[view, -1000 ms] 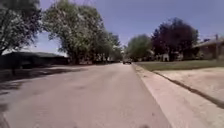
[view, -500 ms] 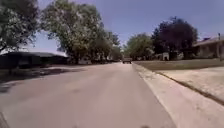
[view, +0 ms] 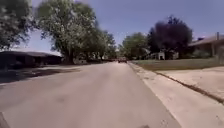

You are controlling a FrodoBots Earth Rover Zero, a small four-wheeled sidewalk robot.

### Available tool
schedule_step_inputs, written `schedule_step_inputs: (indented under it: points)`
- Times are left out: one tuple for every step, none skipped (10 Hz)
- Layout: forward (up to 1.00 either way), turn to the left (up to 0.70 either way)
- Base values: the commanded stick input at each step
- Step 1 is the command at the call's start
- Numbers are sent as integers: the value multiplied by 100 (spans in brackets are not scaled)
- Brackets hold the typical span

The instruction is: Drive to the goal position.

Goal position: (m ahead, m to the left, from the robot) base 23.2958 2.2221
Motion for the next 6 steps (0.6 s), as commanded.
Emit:
schedule_step_inputs:
  points:
    - [70, 0]
    - [70, 0]
    - [70, 0]
    - [70, 0]
    - [70, 0]
    - [70, 0]
